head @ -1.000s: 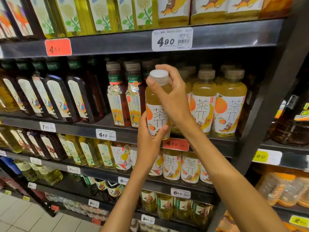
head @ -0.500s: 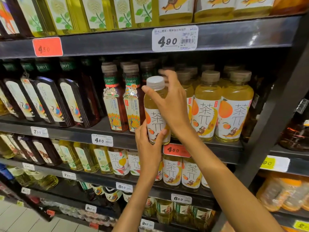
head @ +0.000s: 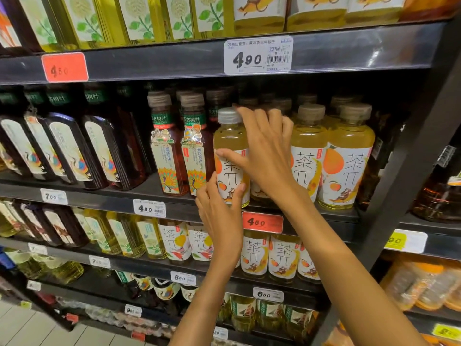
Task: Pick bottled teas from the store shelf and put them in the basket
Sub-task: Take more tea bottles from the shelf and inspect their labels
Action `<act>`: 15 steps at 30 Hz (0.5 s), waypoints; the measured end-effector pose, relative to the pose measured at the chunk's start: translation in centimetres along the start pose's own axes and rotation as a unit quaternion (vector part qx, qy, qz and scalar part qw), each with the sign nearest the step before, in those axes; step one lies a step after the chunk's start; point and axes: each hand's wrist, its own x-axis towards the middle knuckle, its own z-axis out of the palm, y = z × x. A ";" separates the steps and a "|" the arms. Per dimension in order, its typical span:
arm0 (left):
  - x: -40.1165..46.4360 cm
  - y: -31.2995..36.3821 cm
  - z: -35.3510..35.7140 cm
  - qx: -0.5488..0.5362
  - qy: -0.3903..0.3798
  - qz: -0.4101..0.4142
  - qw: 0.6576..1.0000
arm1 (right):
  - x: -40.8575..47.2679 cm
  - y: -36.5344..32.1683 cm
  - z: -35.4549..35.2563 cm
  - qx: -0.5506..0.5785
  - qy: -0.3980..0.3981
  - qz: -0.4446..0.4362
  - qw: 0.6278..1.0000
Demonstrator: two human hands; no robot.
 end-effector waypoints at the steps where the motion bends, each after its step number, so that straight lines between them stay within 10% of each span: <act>1: -0.1 0.1 0.0 0.020 0.006 0.003 1.000 | -0.1 0.0 0.1 -0.009 0.009 0.001 1.000; 15: 0.0 0.1 0.8 0.101 0.036 0.039 0.993 | 0.1 -0.1 1.5 -0.085 0.017 0.012 0.996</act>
